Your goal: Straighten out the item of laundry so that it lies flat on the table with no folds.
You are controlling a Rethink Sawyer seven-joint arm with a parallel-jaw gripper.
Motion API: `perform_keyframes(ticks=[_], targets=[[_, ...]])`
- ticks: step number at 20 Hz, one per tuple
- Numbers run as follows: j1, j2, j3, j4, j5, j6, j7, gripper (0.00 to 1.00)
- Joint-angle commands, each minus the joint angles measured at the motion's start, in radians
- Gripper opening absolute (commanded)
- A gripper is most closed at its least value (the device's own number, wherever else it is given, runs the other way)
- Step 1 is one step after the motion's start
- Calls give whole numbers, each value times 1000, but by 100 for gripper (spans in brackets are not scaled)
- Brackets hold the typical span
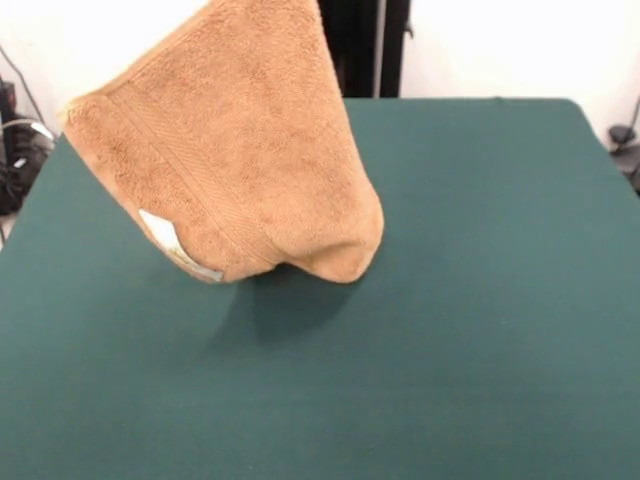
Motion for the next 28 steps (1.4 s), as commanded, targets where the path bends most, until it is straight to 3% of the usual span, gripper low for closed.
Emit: perform_keyframes(ticks=[1,8,18,19,21,23,24,28], targets=[[53,29,1,-195,66,197,255,0],[113,30,-27,-354,51,368,310,0],[151,83,-61,-454,103,418,334,0],[145,80,-63,-424,120,380,324,0],[123,56,-73,-248,148,167,288,0],[110,36,-78,-166,143,53,240,0],[111,31,-92,-132,155,3,239,100],[114,21,-112,-77,148,-115,260,100]])
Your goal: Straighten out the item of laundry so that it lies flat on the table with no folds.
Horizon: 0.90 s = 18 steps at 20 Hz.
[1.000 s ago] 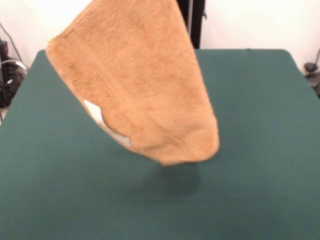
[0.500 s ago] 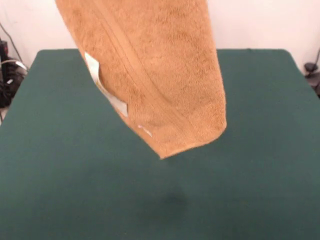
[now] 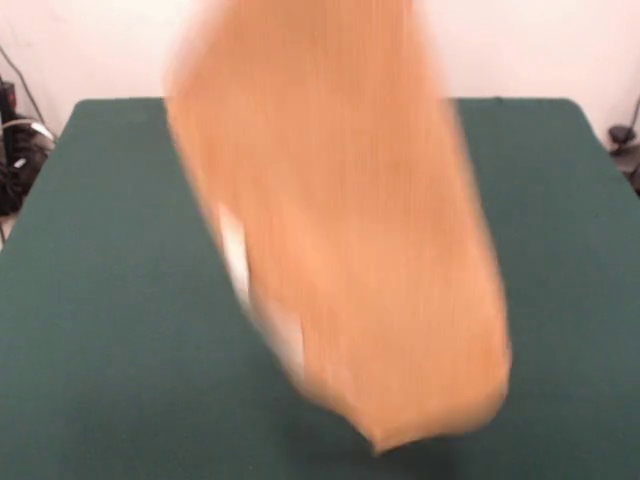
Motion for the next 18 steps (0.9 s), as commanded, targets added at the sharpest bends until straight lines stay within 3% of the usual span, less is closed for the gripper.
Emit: perform_keyframes(ticks=[1,11,18], targets=[[13,1,-30,252,40,-237,249,100],[10,2,-43,327,119,-312,199,100],[-1,65,-58,381,116,-411,188,100]])
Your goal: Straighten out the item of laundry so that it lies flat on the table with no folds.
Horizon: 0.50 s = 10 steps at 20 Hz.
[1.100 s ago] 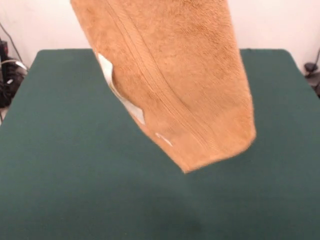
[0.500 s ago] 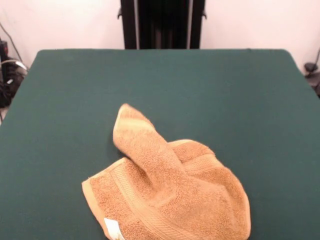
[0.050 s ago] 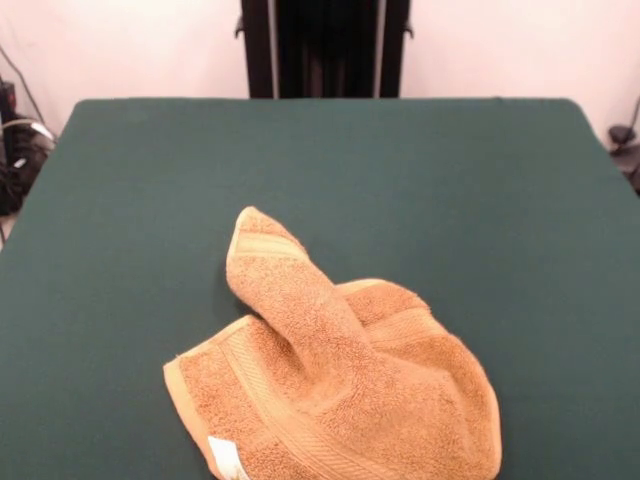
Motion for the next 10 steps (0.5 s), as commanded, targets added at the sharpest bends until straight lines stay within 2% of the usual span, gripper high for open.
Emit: perform_keyframes(ticks=[1,3,7,10], targets=[[17,104,-7,231,6,-80,198,100],[43,140,-39,214,-16,-70,223,100],[45,159,-21,228,25,-74,208,100],[20,179,18,217,28,-74,135,100]])
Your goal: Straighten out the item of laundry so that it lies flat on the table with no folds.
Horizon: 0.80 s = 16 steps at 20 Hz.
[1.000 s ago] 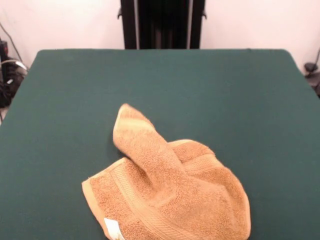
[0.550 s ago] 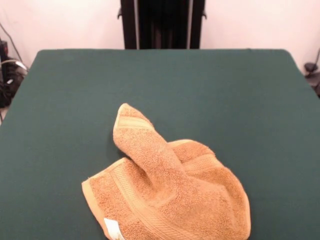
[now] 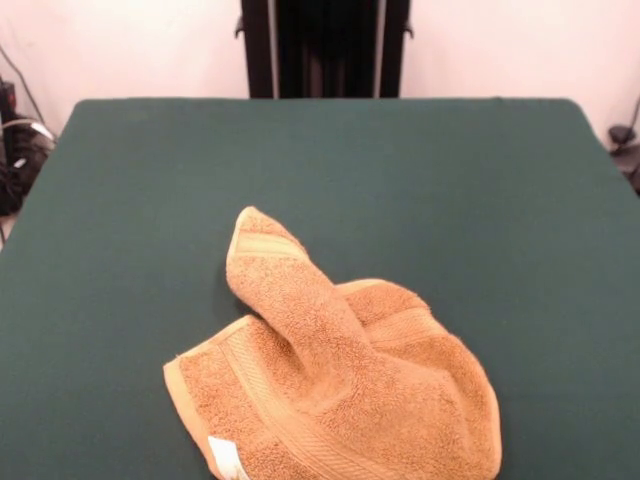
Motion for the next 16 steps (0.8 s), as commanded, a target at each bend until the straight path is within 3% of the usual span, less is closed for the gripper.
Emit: perform_keyframes(ticks=[1,6,16], targets=[[3,105,77,195,27,-22,110,100],[-78,141,189,209,25,-105,-23,100],[-152,176,300,202,-29,-149,-94,100]])
